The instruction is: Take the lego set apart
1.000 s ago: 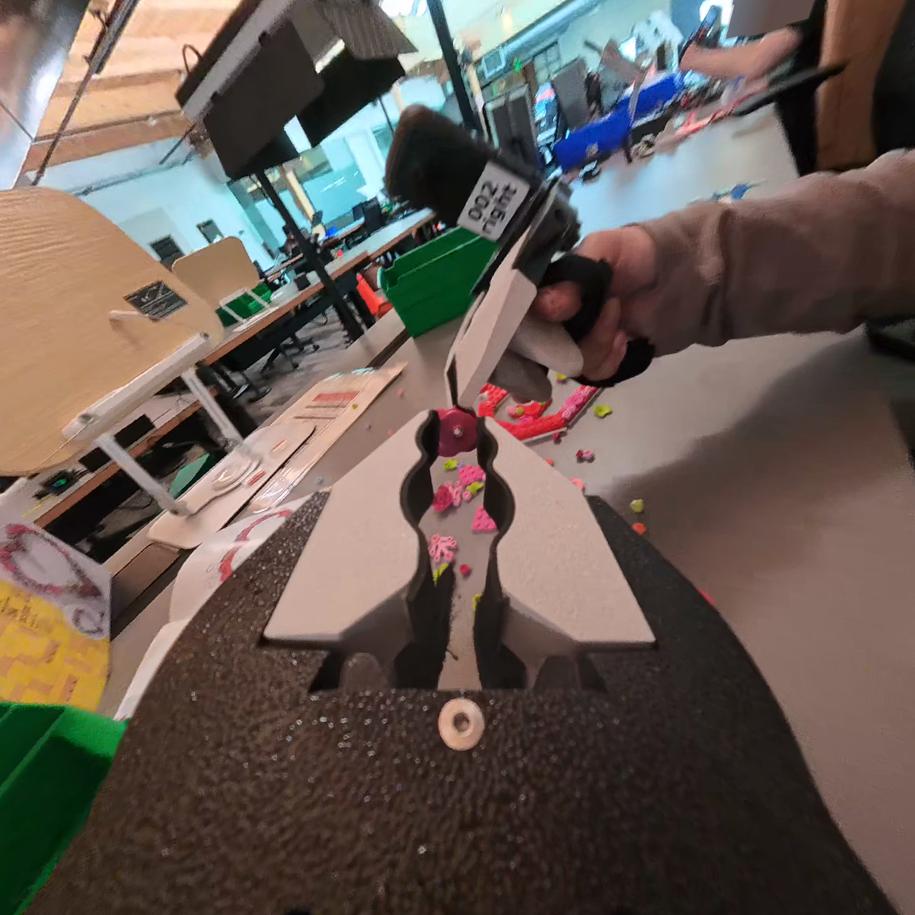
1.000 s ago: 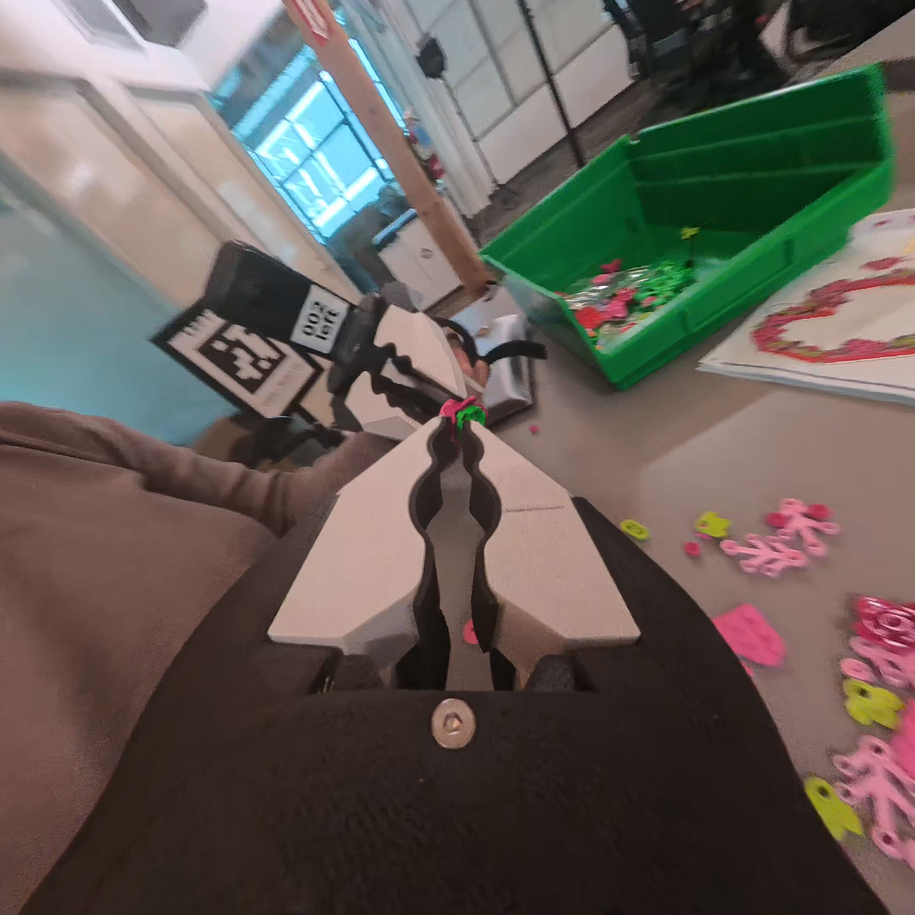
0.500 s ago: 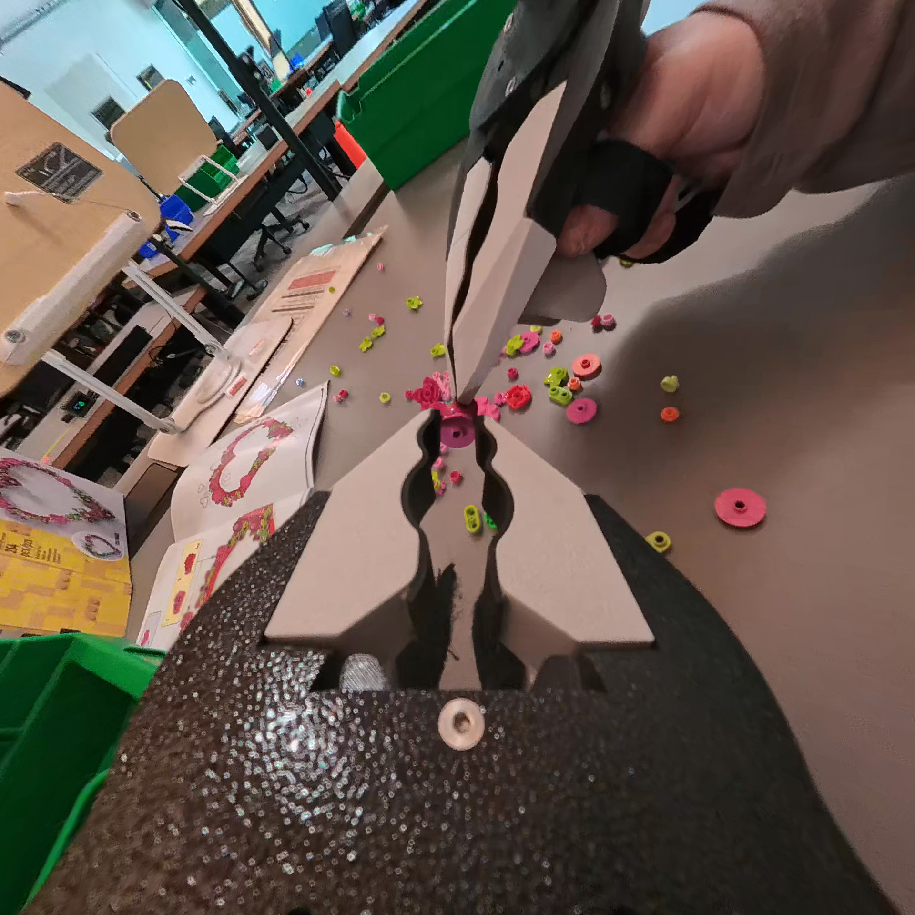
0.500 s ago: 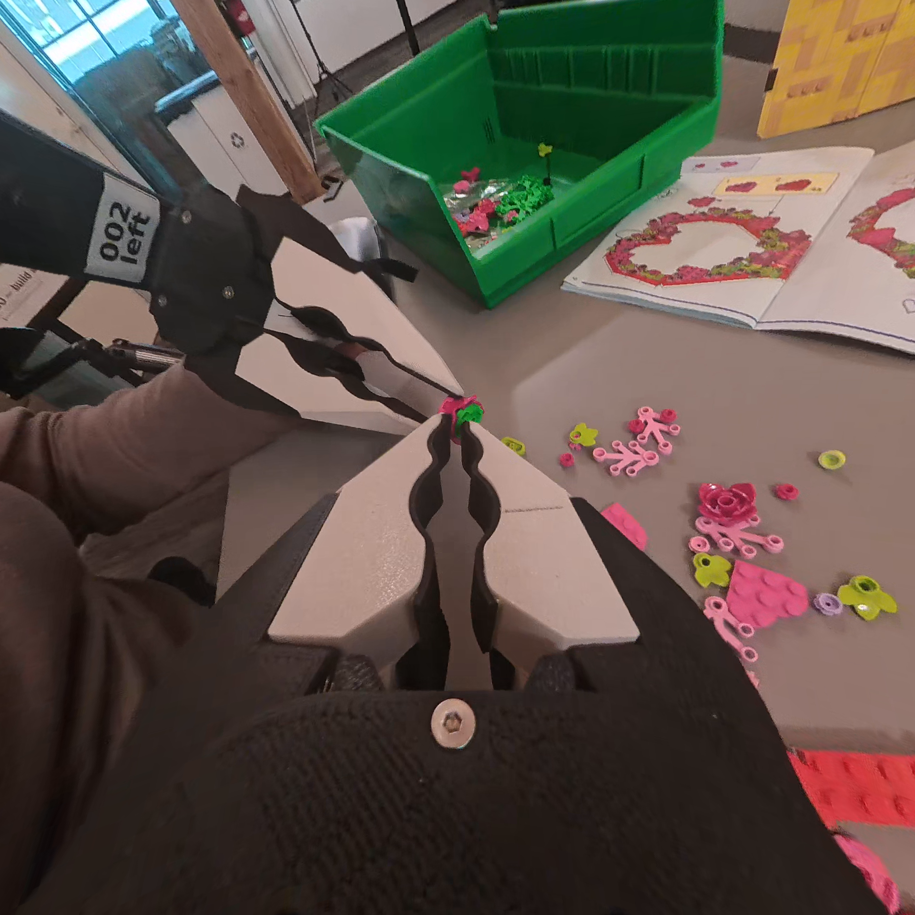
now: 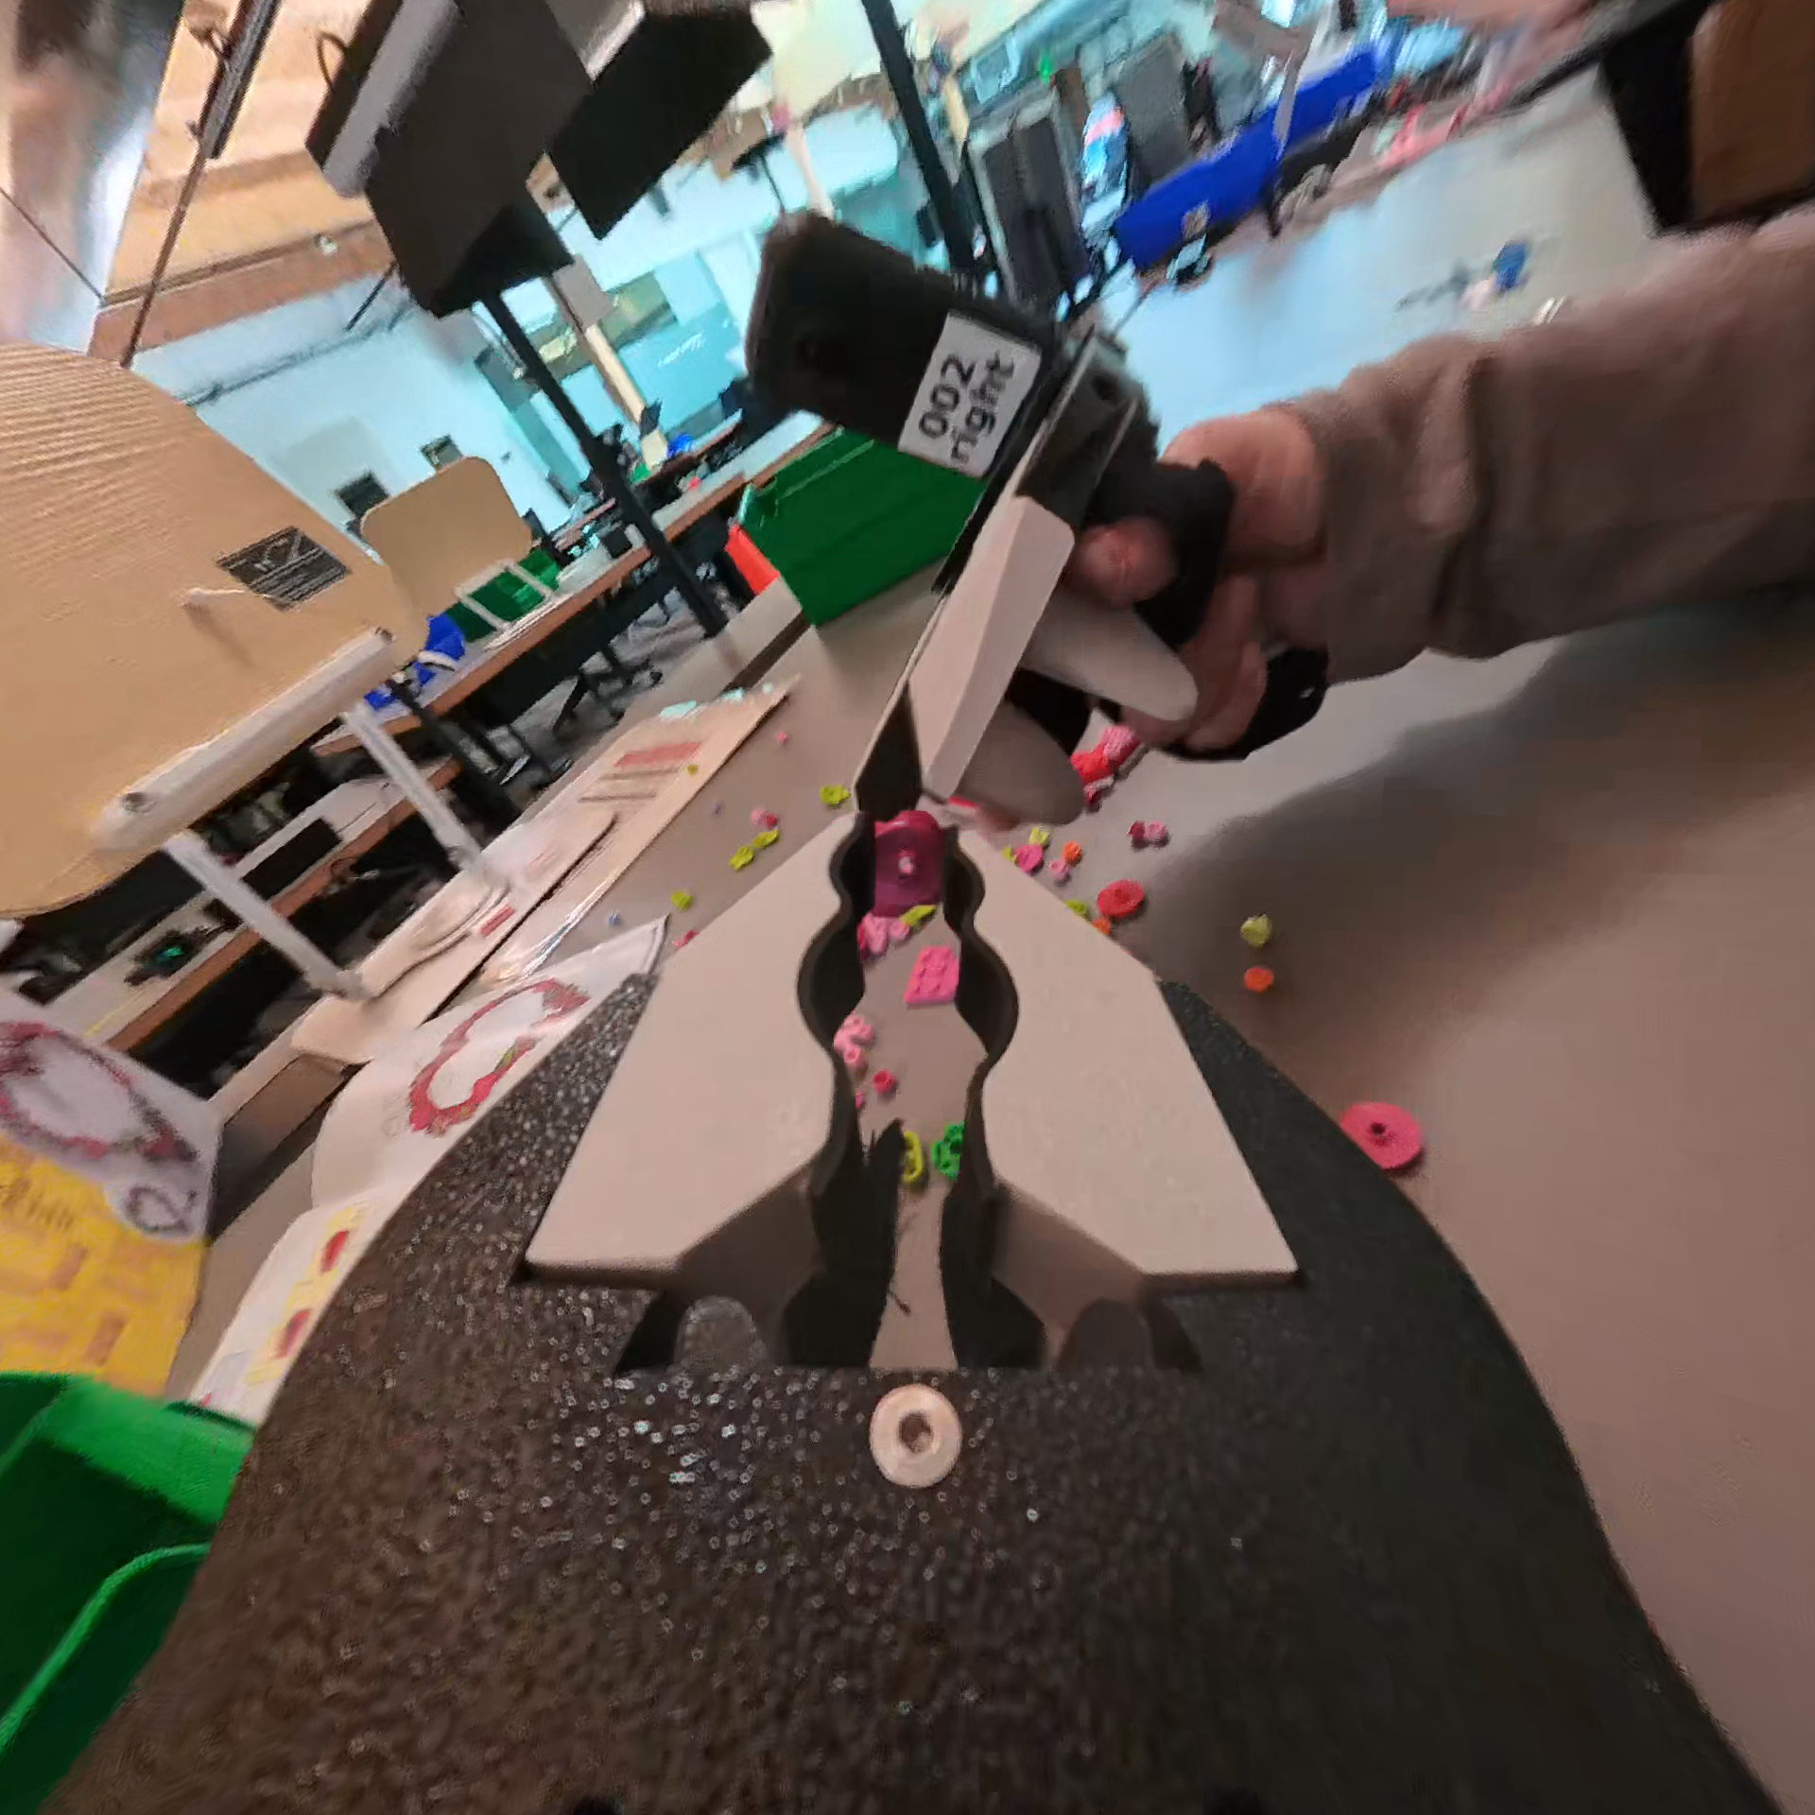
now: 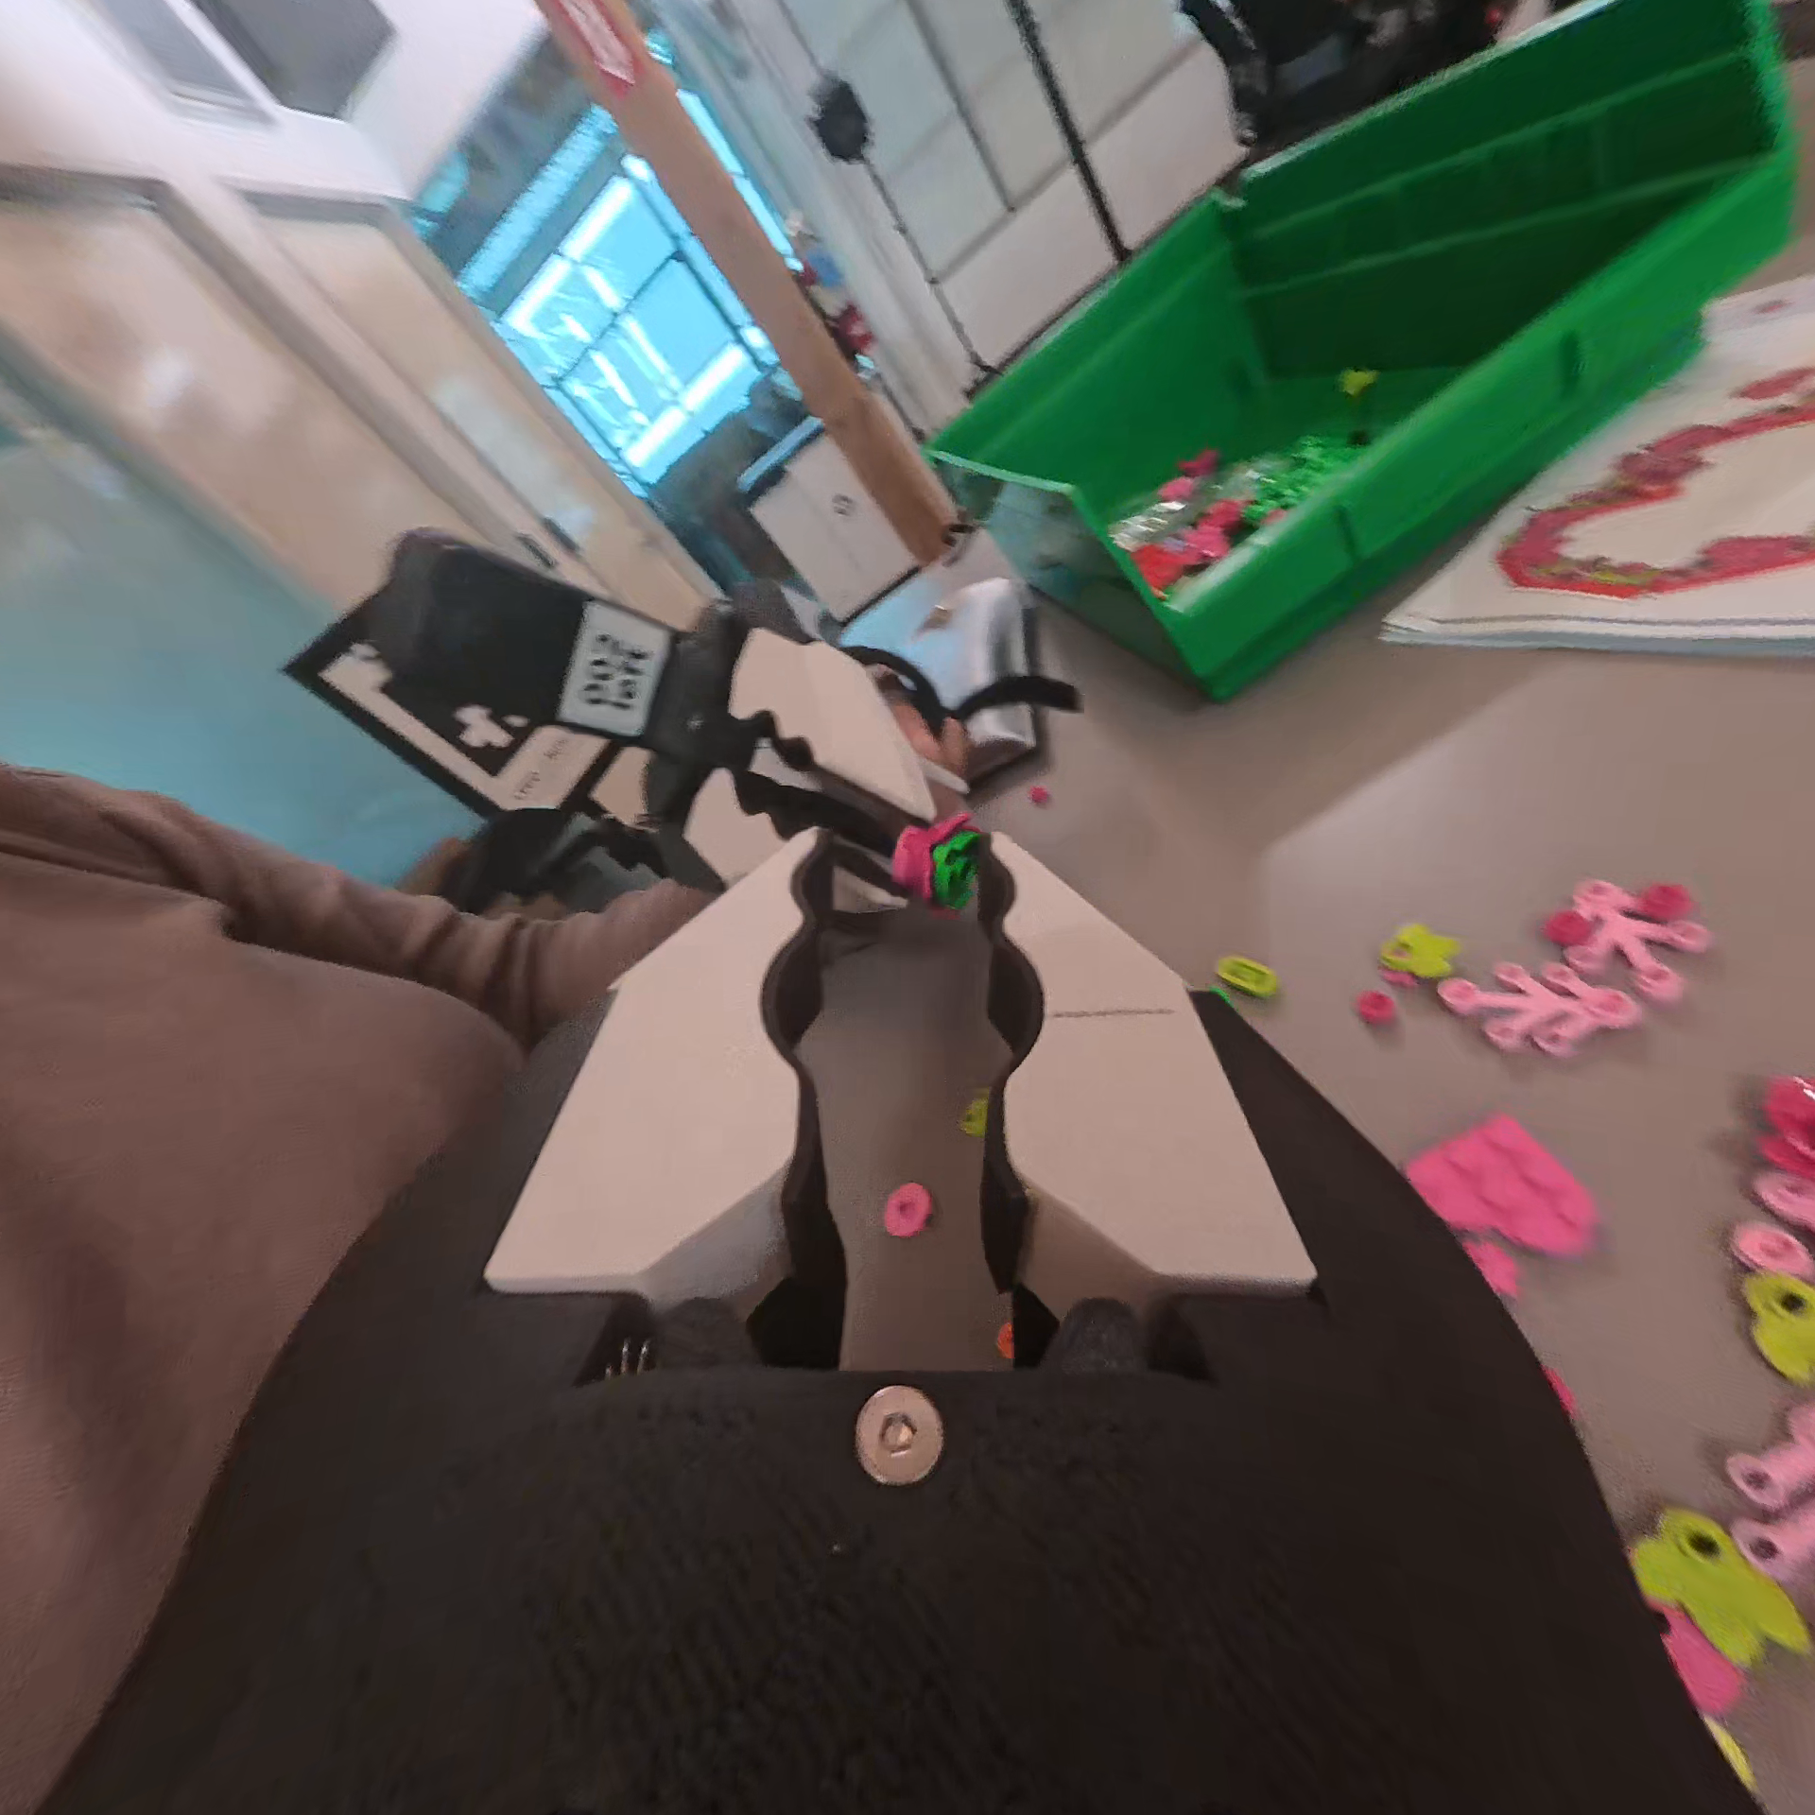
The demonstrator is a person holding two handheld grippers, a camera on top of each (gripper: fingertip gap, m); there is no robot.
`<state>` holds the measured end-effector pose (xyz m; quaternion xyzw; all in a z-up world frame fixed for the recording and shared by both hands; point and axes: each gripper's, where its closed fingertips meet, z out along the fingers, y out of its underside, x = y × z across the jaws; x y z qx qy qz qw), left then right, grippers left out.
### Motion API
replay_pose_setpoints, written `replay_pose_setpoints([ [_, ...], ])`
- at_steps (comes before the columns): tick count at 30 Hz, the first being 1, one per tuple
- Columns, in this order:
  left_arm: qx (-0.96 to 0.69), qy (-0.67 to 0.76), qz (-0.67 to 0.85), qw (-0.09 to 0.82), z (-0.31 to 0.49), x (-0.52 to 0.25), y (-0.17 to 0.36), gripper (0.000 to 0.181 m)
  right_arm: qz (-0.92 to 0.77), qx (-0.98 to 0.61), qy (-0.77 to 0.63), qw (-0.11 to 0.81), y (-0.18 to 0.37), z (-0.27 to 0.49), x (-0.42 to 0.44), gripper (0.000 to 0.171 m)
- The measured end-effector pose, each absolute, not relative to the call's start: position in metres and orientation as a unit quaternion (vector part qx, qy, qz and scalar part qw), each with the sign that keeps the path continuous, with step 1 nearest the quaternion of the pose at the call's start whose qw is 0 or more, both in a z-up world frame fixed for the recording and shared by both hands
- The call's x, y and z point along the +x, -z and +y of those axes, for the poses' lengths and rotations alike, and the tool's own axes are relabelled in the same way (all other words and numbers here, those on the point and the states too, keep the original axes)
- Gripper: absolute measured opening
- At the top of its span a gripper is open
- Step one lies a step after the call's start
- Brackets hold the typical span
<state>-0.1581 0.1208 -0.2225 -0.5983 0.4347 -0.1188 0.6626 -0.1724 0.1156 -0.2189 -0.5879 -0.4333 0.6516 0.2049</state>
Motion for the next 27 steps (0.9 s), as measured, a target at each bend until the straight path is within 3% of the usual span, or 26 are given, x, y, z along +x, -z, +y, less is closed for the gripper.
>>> replay_pose_setpoints([
  [3, -0.573, 0.241, 0.405, 0.670, 0.108, -0.156, 0.206, 0.010, -0.443, -0.545, -0.685, 0.193, 0.208, 0.111, -0.165, 0.046],
  [8, -0.513, 0.353, 0.398, 0.674, 0.090, -0.152, 0.184, 0.009, -0.429, -0.519, -0.733, 0.102, 0.200, 0.103, -0.160, 0.041],
  [16, -0.500, 0.343, 0.407, 0.683, 0.094, -0.153, 0.184, 0.000, -0.379, -0.479, -0.791, -0.037, 0.191, 0.090, -0.156, 0.042],
  [18, -0.507, 0.339, 0.406, 0.681, 0.097, -0.154, 0.186, 0.000, -0.382, -0.483, -0.787, -0.032, 0.194, 0.091, -0.158, 0.033],
  [21, -0.542, 0.297, 0.417, 0.667, 0.110, -0.156, 0.200, 0.000, -0.383, -0.531, -0.754, 0.039, 0.207, 0.112, -0.167, 0.026],
  [24, -0.629, 0.211, 0.382, 0.644, 0.146, -0.174, 0.227, 0.000, -0.440, -0.625, -0.598, 0.239, 0.241, 0.159, -0.173, 0.029],
  [27, -0.685, 0.082, 0.313, 0.652, 0.177, -0.205, 0.245, 0.000, -0.467, -0.605, -0.475, 0.437, 0.230, 0.186, -0.166, 0.032],
])
